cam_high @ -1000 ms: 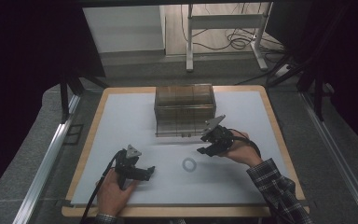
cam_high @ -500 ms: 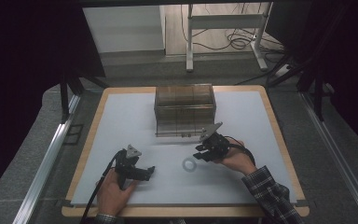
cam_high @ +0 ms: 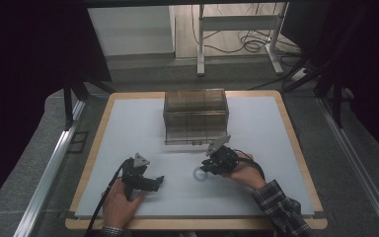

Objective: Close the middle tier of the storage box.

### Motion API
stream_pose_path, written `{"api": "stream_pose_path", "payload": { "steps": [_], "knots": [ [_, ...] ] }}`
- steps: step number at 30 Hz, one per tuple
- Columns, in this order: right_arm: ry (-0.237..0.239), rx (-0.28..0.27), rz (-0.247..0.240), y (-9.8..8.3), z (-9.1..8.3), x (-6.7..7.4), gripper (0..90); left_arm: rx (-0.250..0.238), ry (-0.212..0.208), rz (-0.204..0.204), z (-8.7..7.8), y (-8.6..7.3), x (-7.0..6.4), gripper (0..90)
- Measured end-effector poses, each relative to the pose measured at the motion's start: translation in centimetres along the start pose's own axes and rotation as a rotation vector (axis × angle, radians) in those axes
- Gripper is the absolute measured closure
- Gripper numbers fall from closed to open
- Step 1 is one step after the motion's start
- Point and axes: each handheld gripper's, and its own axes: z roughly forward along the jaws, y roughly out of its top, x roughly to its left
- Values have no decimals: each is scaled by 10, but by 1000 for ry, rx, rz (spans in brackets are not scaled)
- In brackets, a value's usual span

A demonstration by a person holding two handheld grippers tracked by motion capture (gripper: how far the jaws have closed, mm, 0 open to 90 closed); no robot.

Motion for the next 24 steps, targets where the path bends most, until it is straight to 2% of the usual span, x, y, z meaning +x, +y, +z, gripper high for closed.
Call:
{"api": "stream_pose_path", "payload": {
  "steps": [15, 20, 24],
  "knots": [
    [-30, 14, -2, -3, 14, 2, 758, 0, 0, -4, 0, 0, 0, 0],
    [-32, 10, -6, -4, 15, 3, 799, 0, 1, -4, 0, 0, 0, 0],
    [-22, 8, 11, -4, 15, 2, 810, 0, 0, -4, 0, 0, 0, 0]
  ]
}}
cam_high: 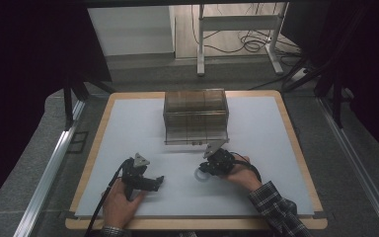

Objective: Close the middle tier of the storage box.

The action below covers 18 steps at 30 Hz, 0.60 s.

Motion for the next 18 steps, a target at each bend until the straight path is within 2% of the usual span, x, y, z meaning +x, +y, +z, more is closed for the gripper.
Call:
{"api": "stream_pose_path", "payload": {
  "steps": [5, 11, 18],
  "knots": [
    [-2, -3, 3, 0, -1, 0, 810, 0, 0, 0, 0, 0, 0, 0],
    [2, -30, 23, 0, -7, -2, 810, 0, 0, 0, 0, 0, 0, 0],
    [1, -58, 21, 4, -14, -4, 810, 0, -1, 2, 0, 0, 0, 0]
  ]
}}
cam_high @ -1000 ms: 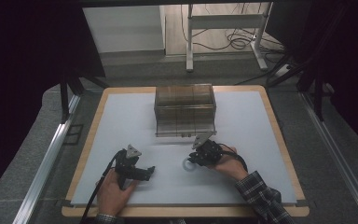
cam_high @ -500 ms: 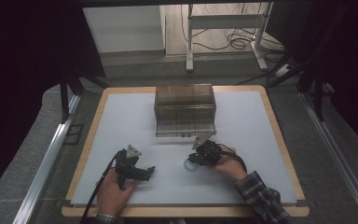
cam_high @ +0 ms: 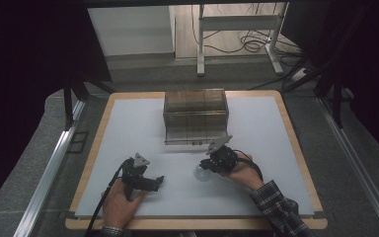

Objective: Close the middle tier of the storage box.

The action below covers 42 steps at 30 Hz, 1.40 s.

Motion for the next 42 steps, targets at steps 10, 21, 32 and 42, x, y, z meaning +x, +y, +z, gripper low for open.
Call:
{"api": "stream_pose_path", "payload": {
  "steps": [10, 21, 32, 42],
  "knots": [
    [-8, -24, 11, 7, -9, -5, 810, 0, 2, 1, 0, 0, 0, 0],
    [-9, -56, 29, 14, -16, -11, 810, -1, 1, 0, 0, 0, 0, 0],
    [-18, -78, 38, 23, -19, -18, 810, 1, 0, -1, 0, 0, 0, 0],
    [-35, -88, 58, 33, -22, -26, 810, -2, 1, 1, 0, 0, 0, 0]
  ]
}}
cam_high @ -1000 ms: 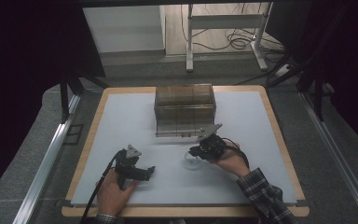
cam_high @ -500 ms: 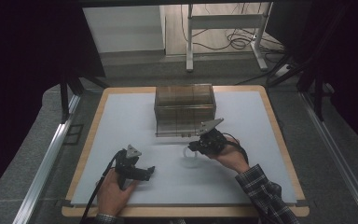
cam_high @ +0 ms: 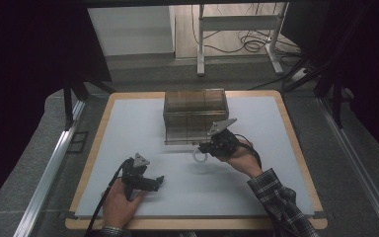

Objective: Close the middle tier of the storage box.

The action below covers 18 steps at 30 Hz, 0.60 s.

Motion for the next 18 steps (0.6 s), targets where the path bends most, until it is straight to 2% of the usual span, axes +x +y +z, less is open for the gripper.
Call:
{"api": "stream_pose_path", "payload": {
  "steps": [18],
  "knots": [
    [-19, -30, 23, 16, 2, -15, 809, 0, -1, -3, 0, 0, 0, 0]
  ]
}}
